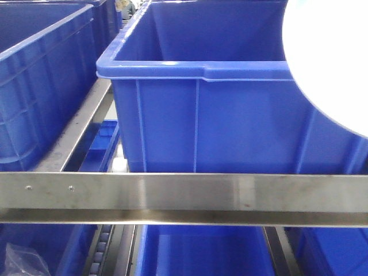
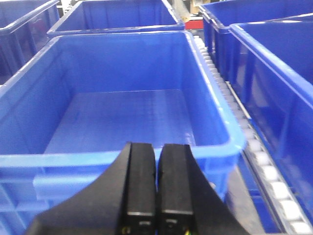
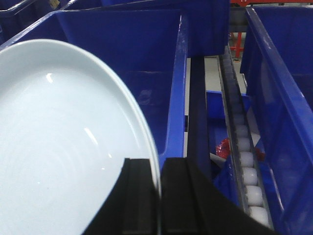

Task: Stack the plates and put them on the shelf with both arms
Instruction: 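Lower the plate stack into a blue bin and open the right gripper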

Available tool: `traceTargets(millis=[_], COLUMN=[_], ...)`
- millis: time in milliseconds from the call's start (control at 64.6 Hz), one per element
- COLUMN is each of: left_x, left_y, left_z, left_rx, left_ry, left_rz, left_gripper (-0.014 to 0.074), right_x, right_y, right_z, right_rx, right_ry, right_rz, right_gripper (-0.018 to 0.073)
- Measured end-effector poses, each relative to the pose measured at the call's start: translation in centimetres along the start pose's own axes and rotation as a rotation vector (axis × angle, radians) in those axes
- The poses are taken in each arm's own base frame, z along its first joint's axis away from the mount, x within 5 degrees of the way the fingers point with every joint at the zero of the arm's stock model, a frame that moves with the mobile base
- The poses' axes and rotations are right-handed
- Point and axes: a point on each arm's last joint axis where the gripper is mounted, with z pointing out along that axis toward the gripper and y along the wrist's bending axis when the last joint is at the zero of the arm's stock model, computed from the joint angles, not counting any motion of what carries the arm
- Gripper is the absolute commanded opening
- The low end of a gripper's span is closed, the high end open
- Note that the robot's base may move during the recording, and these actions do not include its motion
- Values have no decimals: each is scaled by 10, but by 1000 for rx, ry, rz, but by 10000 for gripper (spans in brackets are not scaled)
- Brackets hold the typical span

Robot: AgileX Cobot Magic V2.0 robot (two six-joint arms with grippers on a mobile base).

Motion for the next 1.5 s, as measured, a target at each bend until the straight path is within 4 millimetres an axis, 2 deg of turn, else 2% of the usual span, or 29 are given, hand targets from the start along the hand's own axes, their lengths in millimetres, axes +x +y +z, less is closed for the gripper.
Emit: traceTargets(millis=[650,727,882,1036,1160,1315,1423,1500], left_x=[0,0,0,0,0,0,0,0], left_y=[0,0,0,0,0,0,0,0], left_z=[0,0,0,0,0,0,0,0], left_rx=[0,0,0,0,0,0,0,0], left_ry=[0,0,0,0,0,0,0,0], left_rz=[0,0,0,0,0,0,0,0], left_gripper=[82,82,82,82,82,82,82,82], right_x=[-2,-10,-42,-65,-80,-80,-72,-65], right_y=[0,1,4,5,5,6,14,22], right_z=[0,-2,5,40,83,130,156,170], right_rx=[-1,-6,-12,-3,9,8,-18,-42], right_ry=[-7,-25,-59,2,55,132,171,188], right_rz=[5,18,28,32,34,35,28,22], right_gripper=[58,58,58,58,58,72,165,291])
